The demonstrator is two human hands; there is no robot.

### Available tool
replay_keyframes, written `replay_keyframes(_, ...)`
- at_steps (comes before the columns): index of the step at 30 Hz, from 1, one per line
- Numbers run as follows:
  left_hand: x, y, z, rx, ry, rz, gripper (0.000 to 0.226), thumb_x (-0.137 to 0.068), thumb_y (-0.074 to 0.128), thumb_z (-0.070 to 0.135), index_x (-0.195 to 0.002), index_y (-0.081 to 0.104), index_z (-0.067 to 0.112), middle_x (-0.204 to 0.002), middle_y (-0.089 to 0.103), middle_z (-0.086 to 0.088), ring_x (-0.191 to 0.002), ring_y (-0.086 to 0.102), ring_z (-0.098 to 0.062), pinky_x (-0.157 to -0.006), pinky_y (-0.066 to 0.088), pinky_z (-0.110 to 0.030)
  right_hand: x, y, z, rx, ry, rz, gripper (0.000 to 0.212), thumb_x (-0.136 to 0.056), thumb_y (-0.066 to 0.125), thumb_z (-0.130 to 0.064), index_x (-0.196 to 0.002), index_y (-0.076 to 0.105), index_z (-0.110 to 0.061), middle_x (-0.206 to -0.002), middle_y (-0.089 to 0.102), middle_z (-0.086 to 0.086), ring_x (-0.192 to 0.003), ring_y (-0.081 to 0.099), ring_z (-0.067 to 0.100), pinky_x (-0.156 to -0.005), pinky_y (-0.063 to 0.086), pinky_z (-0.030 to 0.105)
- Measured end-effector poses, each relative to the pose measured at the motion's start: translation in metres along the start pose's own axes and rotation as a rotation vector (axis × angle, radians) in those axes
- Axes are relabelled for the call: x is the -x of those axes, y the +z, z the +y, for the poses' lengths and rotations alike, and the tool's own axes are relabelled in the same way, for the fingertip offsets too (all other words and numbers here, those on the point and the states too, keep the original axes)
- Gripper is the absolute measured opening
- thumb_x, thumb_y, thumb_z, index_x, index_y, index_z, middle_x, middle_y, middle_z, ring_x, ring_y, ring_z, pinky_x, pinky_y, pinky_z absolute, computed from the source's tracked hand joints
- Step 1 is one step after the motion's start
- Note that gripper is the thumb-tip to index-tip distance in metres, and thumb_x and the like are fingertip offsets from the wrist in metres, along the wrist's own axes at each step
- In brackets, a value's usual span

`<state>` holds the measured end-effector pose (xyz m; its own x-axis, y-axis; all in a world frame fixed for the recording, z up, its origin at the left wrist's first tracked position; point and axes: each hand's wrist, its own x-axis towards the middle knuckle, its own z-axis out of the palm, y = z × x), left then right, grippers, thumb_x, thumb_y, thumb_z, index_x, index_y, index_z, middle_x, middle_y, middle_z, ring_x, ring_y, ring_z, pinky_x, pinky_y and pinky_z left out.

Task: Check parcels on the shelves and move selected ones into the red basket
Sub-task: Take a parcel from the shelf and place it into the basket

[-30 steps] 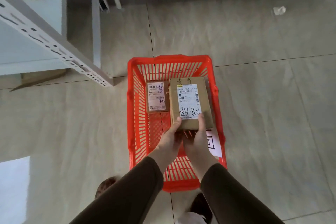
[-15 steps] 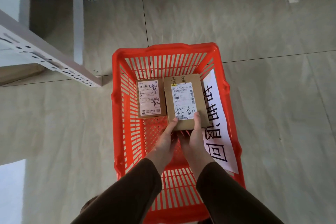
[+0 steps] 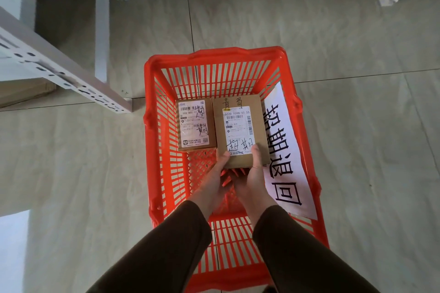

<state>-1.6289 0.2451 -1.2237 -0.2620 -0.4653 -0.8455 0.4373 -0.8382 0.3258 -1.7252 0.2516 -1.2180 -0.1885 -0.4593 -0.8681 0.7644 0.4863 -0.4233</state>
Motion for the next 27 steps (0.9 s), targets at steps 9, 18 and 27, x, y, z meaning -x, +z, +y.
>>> replay_keyframes(9, 0.074, 0.015, 0.01, -0.091, -0.094, -0.041, 0.023, -0.096, 0.071, 0.034, -0.116, 0.059, 0.029, -0.122, 0.065, 0.004, -0.111, 0.06, -0.017, -0.111, 0.041, -0.044, 0.075, -0.012, -0.015, 0.386, -0.109, -0.102, 0.048, -0.104, 0.05, -0.058, -0.147, 0.048, -0.037, -0.135, 0.071, -0.002, -0.131, 0.063, 0.017, -0.119, 0.044, 0.047)
replay_keyframes(18, 0.251, 0.064, 0.1, -0.169, 0.042, 0.072, 0.031, -0.104, 0.064, 0.025, -0.133, 0.058, 0.017, -0.155, 0.053, -0.011, -0.147, 0.047, -0.029, -0.118, 0.036, -0.043, 0.237, 0.035, -0.082, 0.936, -0.394, -0.158, 0.067, -0.098, 0.067, -0.039, -0.156, 0.034, -0.038, -0.16, 0.045, -0.003, -0.147, 0.045, 0.023, -0.114, 0.048, 0.051)
replay_keyframes(27, 0.518, 0.12, 0.254, -0.215, 0.405, 0.094, 0.028, -0.106, 0.058, 0.018, -0.133, 0.062, 0.013, -0.115, 0.069, 0.0, -0.112, 0.063, -0.016, -0.093, 0.048, -0.031, 0.505, 0.215, -0.193, 0.778, -0.415, -0.256, 0.036, -0.099, 0.066, -0.032, -0.133, 0.064, -0.02, -0.127, 0.071, 0.003, -0.098, 0.069, 0.01, -0.072, 0.047, 0.025)
